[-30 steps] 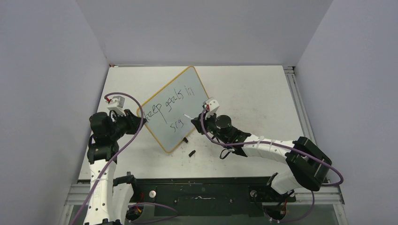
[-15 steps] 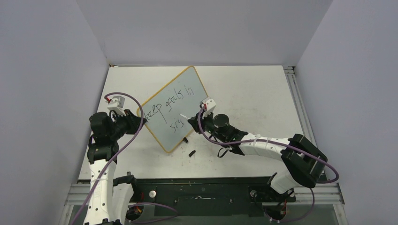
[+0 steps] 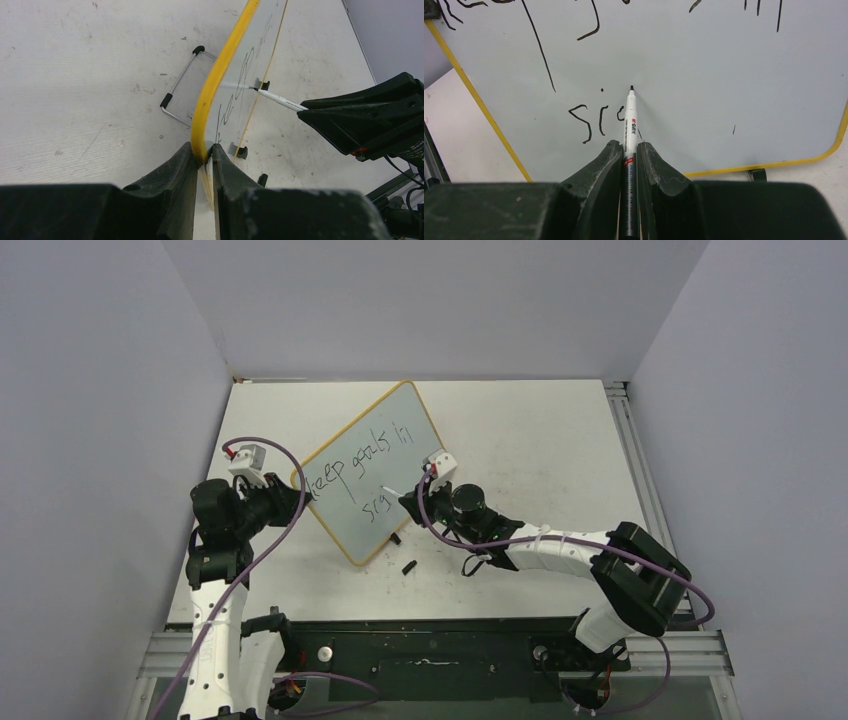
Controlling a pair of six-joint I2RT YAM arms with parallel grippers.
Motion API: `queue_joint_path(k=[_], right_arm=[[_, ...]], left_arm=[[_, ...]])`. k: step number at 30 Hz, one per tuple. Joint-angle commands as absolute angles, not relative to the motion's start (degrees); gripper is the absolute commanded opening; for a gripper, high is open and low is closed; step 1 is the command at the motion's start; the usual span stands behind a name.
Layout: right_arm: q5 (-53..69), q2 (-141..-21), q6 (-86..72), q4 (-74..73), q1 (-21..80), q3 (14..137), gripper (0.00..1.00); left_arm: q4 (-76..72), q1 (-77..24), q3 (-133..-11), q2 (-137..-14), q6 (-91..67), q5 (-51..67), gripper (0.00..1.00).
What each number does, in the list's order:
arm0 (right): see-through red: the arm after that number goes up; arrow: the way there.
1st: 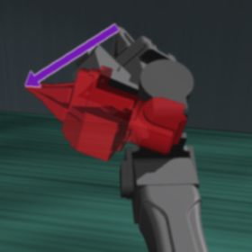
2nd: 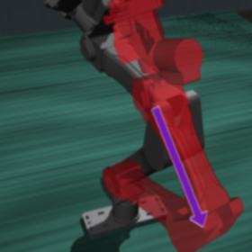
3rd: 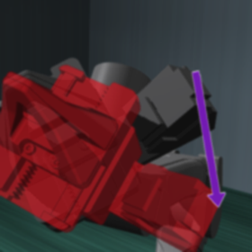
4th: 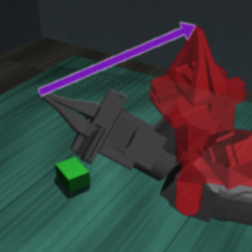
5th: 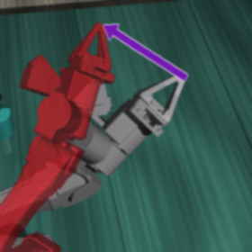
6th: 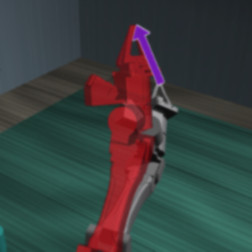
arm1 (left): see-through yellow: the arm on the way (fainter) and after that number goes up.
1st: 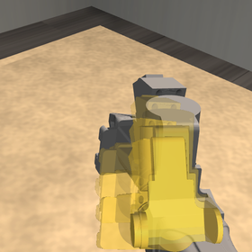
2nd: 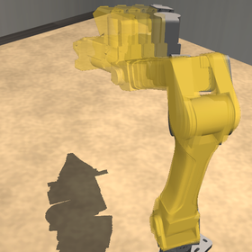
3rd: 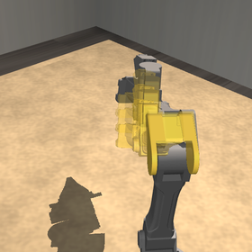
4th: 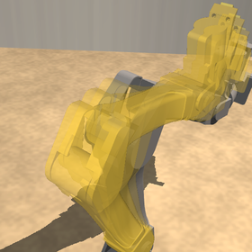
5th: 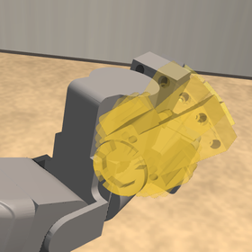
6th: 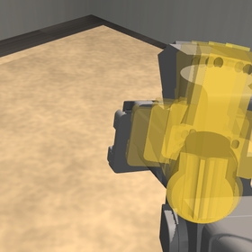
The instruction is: Write a sentence on the whiteboard
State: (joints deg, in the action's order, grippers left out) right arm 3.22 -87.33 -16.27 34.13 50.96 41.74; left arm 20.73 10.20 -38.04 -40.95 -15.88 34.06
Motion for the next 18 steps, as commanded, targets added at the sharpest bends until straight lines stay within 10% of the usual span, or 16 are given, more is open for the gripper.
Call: queue_joint_path(k=[1, 18], right_arm=[[3.25, -87.40, -16.88, 37.67, 50.51, 40.45, 0.05], [2.58, -86.21, -18.44, 36.50, 50.67, 36.17, 0.05]], left_arm=[[19.26, 9.87, -38.85, -40.51, -15.21, 34.02, 0.14], [19.34, 9.85, -38.81, -40.42, -15.26, 34.03, 0.14]])
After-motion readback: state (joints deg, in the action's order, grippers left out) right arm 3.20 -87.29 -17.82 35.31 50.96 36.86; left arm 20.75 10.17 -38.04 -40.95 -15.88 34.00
